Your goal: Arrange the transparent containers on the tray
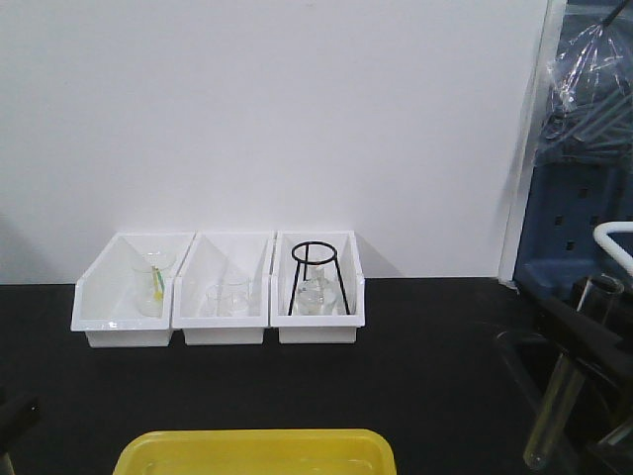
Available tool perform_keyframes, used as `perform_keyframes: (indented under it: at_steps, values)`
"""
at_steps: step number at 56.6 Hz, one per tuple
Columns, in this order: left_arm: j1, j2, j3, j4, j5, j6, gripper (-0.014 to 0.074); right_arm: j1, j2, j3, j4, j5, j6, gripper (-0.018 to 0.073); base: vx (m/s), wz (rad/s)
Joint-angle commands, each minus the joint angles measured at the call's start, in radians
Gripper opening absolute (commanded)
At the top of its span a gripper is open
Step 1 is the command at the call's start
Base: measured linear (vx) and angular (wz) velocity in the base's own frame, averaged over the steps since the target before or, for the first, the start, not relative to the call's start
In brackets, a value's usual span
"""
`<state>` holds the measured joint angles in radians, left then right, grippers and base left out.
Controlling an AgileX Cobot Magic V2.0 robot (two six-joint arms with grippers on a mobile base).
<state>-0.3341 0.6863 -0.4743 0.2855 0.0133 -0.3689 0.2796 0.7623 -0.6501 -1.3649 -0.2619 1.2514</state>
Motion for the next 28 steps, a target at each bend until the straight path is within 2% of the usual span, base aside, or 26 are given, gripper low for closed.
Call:
perform_keyframes:
  at_steps: [1,4,12,21,28]
  values:
    - [-0.005,-0.001,-0.028,-0.007,-0.081,-0.004,-0.0005,-0.001,-0.004,-0.032,0.019,-0.019,0.0,-0.0011,0.0,0.0]
    - [-0.005,-0.001,-0.028,-0.009,-0.081,-0.012,-0.0005,-0.001,-0.004,-0.032,0.021,-0.02,0.001,-0.0011,0.0,0.0]
    - [-0.005,0.026,-0.06,-0.068,-0.037,-0.109,-0.0003,-0.001,-0.004,-0.032,0.022,-0.05,0.005,-0.0011,0.0,0.0]
    - [-0.006,0.231,-0.244,-0.117,0.196,-0.106,-0.0003,-0.001,0.004,-0.032,0.022,-0.061,0.01,-0.0011,0.0,0.0]
    - [-0.006,0.466,-0.427,-0.197,0.396,-0.074,-0.0003,-0.001,0.023,-0.032,0.022,-0.059,0.032,-0.0011,0.0,0.0]
